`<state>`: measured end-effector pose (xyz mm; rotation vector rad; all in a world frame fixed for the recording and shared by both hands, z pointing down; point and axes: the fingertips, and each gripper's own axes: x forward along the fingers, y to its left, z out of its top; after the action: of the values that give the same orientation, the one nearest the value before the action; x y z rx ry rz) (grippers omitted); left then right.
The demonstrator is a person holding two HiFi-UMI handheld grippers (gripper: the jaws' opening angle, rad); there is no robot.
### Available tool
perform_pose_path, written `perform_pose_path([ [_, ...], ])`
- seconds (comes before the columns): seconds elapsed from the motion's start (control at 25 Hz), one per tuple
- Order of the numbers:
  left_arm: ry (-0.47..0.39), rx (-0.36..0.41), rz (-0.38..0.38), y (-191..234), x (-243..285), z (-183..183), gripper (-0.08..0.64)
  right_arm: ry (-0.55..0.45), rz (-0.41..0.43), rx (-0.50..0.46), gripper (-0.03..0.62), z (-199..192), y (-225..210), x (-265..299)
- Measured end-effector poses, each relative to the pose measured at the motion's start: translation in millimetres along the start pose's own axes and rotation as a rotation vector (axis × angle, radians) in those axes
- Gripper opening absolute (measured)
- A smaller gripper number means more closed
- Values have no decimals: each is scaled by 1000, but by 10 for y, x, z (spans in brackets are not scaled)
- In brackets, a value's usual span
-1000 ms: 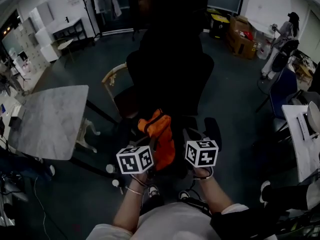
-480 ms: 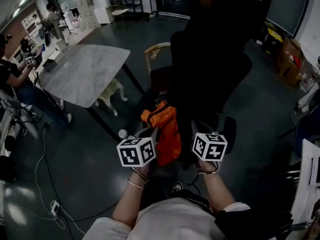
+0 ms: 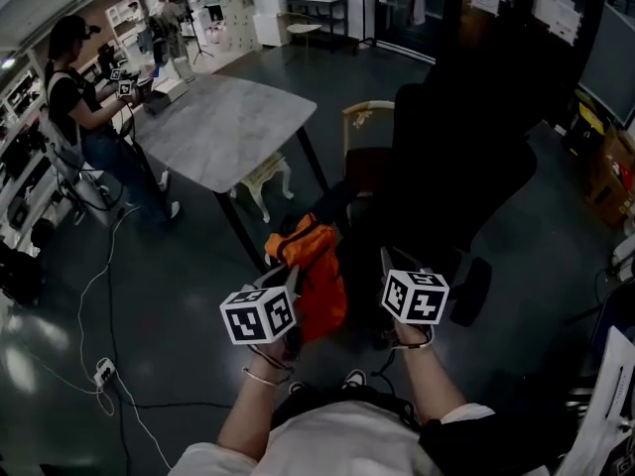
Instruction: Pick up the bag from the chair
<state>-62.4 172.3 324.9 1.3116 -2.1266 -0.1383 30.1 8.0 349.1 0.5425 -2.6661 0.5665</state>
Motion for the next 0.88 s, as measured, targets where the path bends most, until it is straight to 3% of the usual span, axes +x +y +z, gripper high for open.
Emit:
perform_pose_path([
  [0.48,-40,-46,79,734,-585,82,25,16,59,-50,34,-127,917,159],
  [0.72,-73,-80,108,961,-732,85,25,21,79,-74,34,-159,1151,182],
  [0.88,-85,-93,120,1040,-800,104,25,38,67,-145,32,-179,1207,158],
])
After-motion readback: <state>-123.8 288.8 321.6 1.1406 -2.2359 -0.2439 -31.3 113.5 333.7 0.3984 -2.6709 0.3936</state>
